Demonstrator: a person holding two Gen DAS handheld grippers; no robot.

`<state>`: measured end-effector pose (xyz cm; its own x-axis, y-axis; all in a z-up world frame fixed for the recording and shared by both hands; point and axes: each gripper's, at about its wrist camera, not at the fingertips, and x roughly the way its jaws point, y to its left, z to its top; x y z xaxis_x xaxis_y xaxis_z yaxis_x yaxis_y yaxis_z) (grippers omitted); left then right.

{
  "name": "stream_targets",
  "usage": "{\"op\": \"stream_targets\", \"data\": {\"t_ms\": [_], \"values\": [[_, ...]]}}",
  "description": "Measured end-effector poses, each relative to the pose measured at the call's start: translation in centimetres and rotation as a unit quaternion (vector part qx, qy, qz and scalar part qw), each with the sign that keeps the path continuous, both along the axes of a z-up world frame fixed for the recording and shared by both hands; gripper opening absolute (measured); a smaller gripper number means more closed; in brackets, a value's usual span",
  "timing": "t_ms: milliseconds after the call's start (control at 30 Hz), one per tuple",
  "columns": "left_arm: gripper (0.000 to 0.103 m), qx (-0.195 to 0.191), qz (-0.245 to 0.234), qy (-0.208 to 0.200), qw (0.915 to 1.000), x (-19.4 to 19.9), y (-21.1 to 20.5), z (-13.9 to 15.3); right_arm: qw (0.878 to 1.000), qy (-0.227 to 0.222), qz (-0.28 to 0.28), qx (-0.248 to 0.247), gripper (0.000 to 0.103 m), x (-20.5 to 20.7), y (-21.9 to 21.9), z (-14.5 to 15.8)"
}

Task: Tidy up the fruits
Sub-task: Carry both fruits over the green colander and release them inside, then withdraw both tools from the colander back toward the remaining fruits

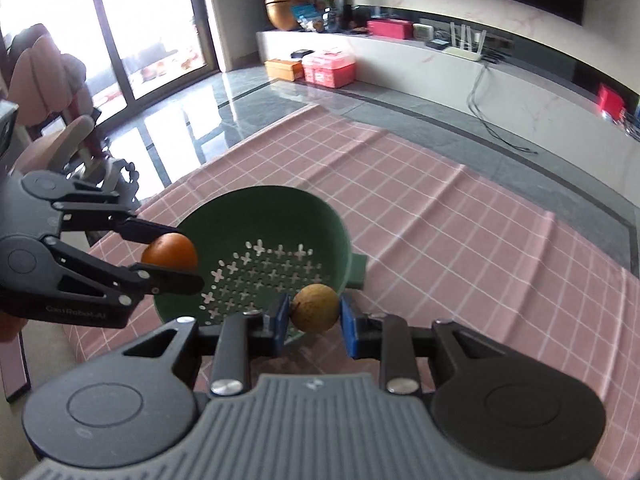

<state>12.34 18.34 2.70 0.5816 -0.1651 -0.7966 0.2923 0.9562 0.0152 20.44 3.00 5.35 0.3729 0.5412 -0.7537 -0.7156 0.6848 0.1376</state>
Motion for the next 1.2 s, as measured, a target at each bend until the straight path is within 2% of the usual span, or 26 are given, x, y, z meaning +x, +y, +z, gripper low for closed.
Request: {"op": "stream_targets", "data": {"t_ms": [167, 300, 400, 467, 600, 700, 767, 800, 900, 1033, 1133, 1167, 1200], "values": [[0.05, 0.049, -0.077, 0.032, 0.9953, 1.8, 1.4, -2.4, 0.993, -0.005, 0.107, -0.04, 0.024, 1.2, 5.0, -1.8], [0.05, 0.088, -0.134, 0.069, 0.9847, 3.2, 1.4, -4.3, 0.984, 0.003, 0.161, -0.081, 0.024, 2.2, 7.4, -3.4], [0.05, 0.097, -0.166, 0.101, 0.9761, 4.1, 1.1, -5.7, 0.971, 0.002, 0.207, -0.116, 0.024, 2.1, 9.1, -4.5], [0.05, 0.101, -0.179, 0.121, 0.9712, 4.7, 0.8, -6.5, 0.963, 0.012, 0.23, -0.138, 0.024, 2.0, 9.9, -5.2], [0.05, 0.101, -0.179, 0.146, 0.9678, 5.7, 0.8, -7.6, 0.948, 0.033, 0.263, -0.178, 0.024, 1.9, 11.1, -6.8], [0.05, 0.097, -0.173, 0.161, 0.9668, 6.1, 0.9, -8.1, 0.942, 0.038, 0.271, -0.195, 0.024, 1.8, 11.6, -7.5], [0.054, 0.103, -0.168, 0.157, 0.9677, 6.2, 0.9, -8.0, 0.94, 0.043, 0.272, -0.2, 0.027, 1.9, 12.0, -7.8], [0.057, 0.098, -0.164, 0.151, 0.97, 6.2, 0.9, -7.7, 0.94, 0.041, 0.272, -0.201, 0.033, 1.9, 11.9, -7.7], [0.081, 0.075, -0.148, 0.13, 0.9775, 6.2, 1.3, -5.8, 0.949, 0.032, 0.258, -0.18, 0.035, 1.8, 11.3, -6.4], [0.081, 0.066, -0.12, 0.097, 0.9859, 5.6, 1.6, -3.0, 0.962, 0.011, 0.222, -0.158, 0.035, 1.8, 9.4, -3.5], [0.081, 0.054, -0.096, 0.055, 0.9924, 4.1, 0.7, -0.6, 0.974, 0.0, 0.184, -0.13, 0.036, 1.2, 6.8, -0.9], [0.081, 0.051, -0.088, 0.043, 0.9939, 3.6, 0.3, 0.1, 0.978, -0.005, 0.168, -0.122, 0.036, 0.9, 5.7, -0.1], [0.081, 0.047, -0.076, 0.028, 0.9956, 3.0, -0.2, 0.8, 0.982, -0.011, 0.152, -0.114, 0.041, 0.5, 4.6, 0.6]]}}
